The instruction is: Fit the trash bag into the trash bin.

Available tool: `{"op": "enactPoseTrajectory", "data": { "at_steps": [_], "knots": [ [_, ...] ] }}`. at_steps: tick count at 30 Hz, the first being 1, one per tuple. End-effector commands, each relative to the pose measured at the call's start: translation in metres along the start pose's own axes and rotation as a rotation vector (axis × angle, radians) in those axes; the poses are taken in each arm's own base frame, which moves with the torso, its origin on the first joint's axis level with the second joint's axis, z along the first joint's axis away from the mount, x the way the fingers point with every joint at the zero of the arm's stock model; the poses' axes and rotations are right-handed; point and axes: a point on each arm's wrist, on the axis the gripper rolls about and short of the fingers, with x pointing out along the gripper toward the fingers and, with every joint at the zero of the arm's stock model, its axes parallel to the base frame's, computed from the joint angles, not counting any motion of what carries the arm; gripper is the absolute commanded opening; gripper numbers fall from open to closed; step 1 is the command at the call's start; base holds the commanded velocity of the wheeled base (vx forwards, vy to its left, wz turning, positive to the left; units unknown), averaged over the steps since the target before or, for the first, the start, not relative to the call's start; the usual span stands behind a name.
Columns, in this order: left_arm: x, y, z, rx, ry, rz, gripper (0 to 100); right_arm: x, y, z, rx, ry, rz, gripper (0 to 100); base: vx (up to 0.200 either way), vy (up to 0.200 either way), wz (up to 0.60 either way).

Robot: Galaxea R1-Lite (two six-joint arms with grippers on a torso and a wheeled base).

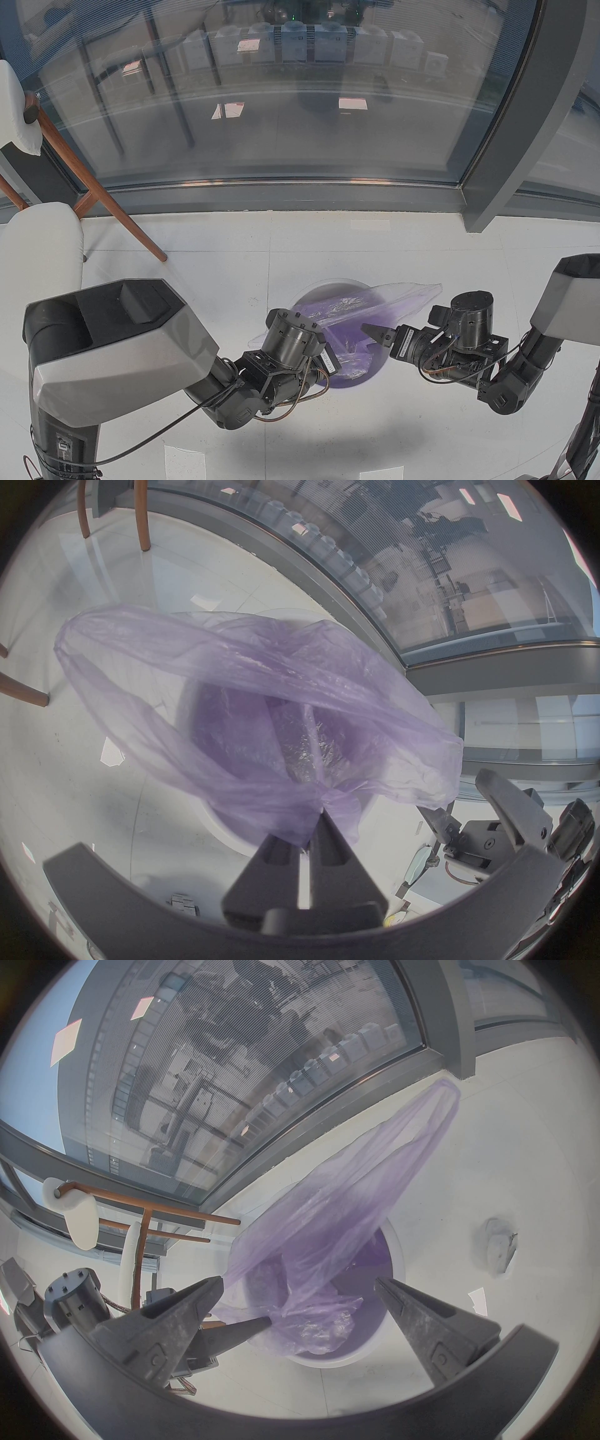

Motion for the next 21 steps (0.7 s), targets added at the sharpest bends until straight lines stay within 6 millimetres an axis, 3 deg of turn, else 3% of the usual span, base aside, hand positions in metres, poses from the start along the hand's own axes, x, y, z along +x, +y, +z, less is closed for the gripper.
{"op": "enactPoseTrajectory", "data": {
  "at_steps": [1, 10, 11, 17, 21],
  "knots": [
    [0.0, 0.002, 0.005, -0.002, -0.013, 0.001, 0, 0.018, -0.005, -0.008, -0.004, 0.022, -0.013, 100, 0.0, 0.0, 0.0],
    [-0.008, 0.004, 0.004, -0.009, -0.008, 0.008, 0, 0.055, -0.014, -0.009, -0.001, -0.027, -0.02, 100, 0.0, 0.0, 0.0],
    [-0.009, 0.004, 0.004, -0.008, -0.005, 0.01, 0, 0.064, -0.017, -0.009, -0.009, -0.043, -0.018, 0, 0.0, 0.0, 0.0],
    [-0.025, 0.003, 0.005, 0.003, -0.001, 0.002, 0, 0.061, -0.026, -0.001, -0.003, -0.065, -0.042, 0, 0.0, 0.0, 0.0],
    [-0.045, 0.017, 0.011, 0.047, 0.002, 0.035, 0, 0.03, -0.032, 0.026, 0.021, -0.119, -0.06, 0, 0.0, 0.0, 0.0]
  ]
}}
